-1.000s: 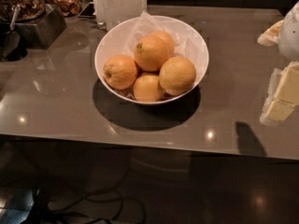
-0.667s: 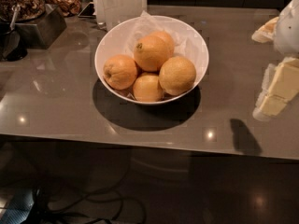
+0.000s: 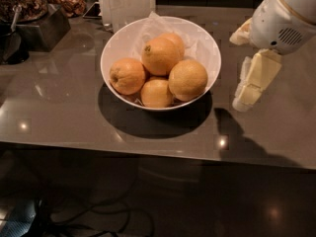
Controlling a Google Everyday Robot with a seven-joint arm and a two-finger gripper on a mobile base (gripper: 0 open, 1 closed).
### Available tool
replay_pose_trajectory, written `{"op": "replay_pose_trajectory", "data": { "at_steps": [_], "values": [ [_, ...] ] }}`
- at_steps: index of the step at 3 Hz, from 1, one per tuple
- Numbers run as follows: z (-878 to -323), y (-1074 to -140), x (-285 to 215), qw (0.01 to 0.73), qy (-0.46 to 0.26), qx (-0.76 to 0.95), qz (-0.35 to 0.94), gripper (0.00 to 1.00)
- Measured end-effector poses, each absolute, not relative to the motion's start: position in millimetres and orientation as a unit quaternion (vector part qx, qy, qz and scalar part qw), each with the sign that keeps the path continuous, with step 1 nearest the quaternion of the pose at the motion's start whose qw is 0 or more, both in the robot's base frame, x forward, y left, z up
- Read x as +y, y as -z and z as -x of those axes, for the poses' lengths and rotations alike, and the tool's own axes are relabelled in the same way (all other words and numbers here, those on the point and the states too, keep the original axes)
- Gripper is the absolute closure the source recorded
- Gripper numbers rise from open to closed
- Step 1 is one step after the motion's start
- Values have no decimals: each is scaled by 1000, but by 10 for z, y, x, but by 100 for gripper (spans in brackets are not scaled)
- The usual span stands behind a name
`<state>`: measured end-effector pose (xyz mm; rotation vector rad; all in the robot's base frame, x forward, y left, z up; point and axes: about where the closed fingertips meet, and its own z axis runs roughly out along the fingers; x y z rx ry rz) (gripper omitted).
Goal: Pick orange from white bowl
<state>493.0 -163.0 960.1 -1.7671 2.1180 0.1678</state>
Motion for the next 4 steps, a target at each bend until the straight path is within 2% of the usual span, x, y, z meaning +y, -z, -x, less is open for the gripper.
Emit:
{"op": "replay_pose_trajectory", "data": {
  "at_steps": [1,3,4],
  "values": [
    [-4943,-9594,-1620,188,-61,752,629,0],
    [-5157,-9237,-1203,176,-132,729,648,0],
    [-5167,-9220,-1197,176,-133,729,648,0]
  ]
}}
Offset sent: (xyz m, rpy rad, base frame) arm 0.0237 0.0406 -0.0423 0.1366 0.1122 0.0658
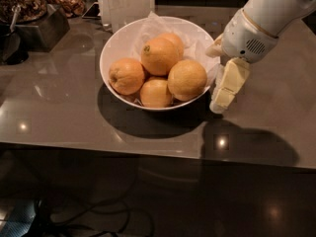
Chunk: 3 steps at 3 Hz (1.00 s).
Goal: Pick orange from white bowl
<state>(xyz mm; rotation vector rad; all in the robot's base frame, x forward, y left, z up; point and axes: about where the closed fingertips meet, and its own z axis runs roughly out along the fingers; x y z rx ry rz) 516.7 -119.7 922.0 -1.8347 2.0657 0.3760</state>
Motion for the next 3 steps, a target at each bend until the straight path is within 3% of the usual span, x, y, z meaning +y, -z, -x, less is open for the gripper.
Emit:
{"op": "replay_pose_trajectory", "data": {
  "at_steps": [3],
  "values": [
    [-5382,-9013,-1051,207,-201,738,609,0]
  ]
}}
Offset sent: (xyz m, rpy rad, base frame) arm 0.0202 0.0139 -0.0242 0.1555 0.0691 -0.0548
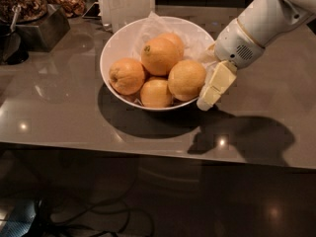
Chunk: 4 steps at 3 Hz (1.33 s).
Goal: Pick orange from white bowl
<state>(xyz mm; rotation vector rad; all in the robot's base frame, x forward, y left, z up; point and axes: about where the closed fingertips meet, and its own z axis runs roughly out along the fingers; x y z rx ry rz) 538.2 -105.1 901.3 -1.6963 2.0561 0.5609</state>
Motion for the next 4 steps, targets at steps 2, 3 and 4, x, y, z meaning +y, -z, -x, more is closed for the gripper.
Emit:
{"op": "replay_pose_trajectory", "data": {
  "at_steps": [2,3,4],
  "values": [
    [-5444,-8970,-1001,218,-225,738,598,0],
    [-5345,-9106,-874,229,-206,735,604,0],
    [-5396,-9040,-772,232,-217,738,596,0]
  ]
}}
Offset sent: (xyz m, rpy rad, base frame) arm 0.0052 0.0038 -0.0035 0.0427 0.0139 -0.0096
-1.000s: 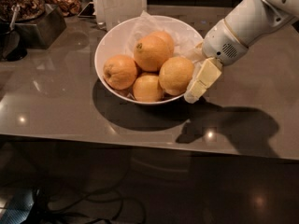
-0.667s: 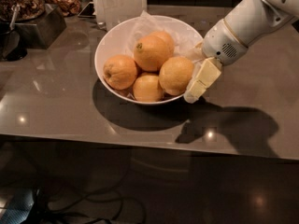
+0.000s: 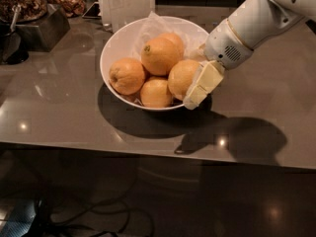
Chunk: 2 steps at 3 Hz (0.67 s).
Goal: Pick orange from white bowl
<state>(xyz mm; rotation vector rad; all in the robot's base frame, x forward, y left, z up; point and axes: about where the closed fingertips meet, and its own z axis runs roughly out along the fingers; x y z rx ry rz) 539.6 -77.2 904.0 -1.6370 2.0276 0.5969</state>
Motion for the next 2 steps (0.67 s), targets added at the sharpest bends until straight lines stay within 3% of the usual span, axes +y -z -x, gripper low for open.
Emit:
{"op": "replay_pose_trajectory", "data": {
  "at_steps": [1,2],
  "values": [
    [-5396,-9040,-772,232,-217,738,596,0],
    [-5396,-9040,-772,232,-217,738,596,16]
  ]
}}
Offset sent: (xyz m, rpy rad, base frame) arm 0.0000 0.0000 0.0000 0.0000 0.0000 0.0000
